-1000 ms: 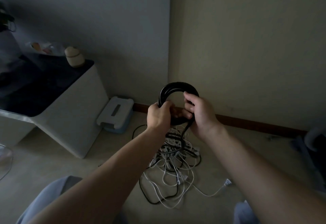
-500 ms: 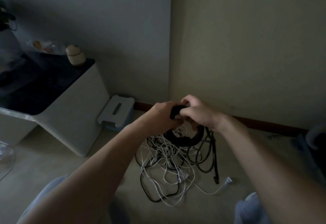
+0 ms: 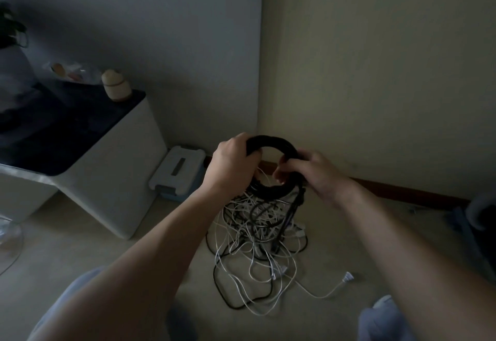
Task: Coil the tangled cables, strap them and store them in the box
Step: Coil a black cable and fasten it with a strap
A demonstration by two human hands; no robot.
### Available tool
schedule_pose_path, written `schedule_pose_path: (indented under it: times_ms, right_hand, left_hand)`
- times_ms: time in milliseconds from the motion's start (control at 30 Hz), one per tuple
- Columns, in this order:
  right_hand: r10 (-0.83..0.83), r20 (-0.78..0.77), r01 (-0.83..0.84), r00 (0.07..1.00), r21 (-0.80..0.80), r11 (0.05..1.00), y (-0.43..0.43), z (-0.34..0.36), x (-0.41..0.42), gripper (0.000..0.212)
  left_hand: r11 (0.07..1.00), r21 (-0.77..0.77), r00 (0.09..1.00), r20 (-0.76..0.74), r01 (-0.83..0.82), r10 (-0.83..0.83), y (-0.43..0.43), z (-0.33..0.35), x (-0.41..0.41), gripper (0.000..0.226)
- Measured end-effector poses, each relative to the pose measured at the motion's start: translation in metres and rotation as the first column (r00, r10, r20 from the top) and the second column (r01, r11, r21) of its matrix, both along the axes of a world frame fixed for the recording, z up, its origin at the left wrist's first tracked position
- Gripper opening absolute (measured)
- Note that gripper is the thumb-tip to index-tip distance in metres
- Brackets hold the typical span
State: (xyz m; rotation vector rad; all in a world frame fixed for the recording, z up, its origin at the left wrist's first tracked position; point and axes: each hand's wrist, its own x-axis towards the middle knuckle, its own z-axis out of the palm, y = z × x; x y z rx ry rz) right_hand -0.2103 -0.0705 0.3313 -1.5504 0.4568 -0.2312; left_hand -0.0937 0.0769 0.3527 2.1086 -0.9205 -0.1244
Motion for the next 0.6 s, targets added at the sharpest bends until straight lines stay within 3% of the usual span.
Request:
schedule_pose_path:
  times_ms: [67,167,267,400,500,600]
  right_hand:
    - [0.006,-0.034,-0.007,0.999,-0.039,0.999,-0.003,-0.002,0.000,0.006]
    - [0.022,-0.147,-0.040,0.989,-0.123,0.992,-0.003,-0.001,-0.001,0.030]
    - [0.055,-0.192,-0.064,0.980,-0.037,0.997,0.000,0.000,-0.001,0.042]
    - [0.021,-0.144,-0.013,0.989,0.058,0.998,0.001,0.001,-0.002,0.025]
    - [-0.085,-0.131,0.082,0.988,-0.028,0.996,0.005,-0.001,0.000,0.014]
    - [-0.166,-0.149,0.137,0.975,-0.185,0.973,0.010,0.000,0.002,0.012]
  left_hand:
    - [0.998,-0.020,0.998,-0.008,-0.058,0.058,-0.001,0.000,-0.001,0.011]
    - [0.989,-0.056,0.990,-0.039,-0.138,0.136,-0.001,0.001,-0.001,0.012]
    - [0.976,-0.097,0.980,-0.044,-0.197,0.194,-0.001,0.002,-0.001,0.013]
    - [0.962,-0.130,0.967,-0.125,-0.238,0.223,-0.004,-0.006,-0.007,0.011]
    - [0.969,-0.100,0.953,-0.229,-0.225,0.197,-0.007,-0.011,-0.009,0.008]
    - [0.981,0.018,0.943,-0.270,-0.194,0.192,-0.003,-0.009,0.002,0.019]
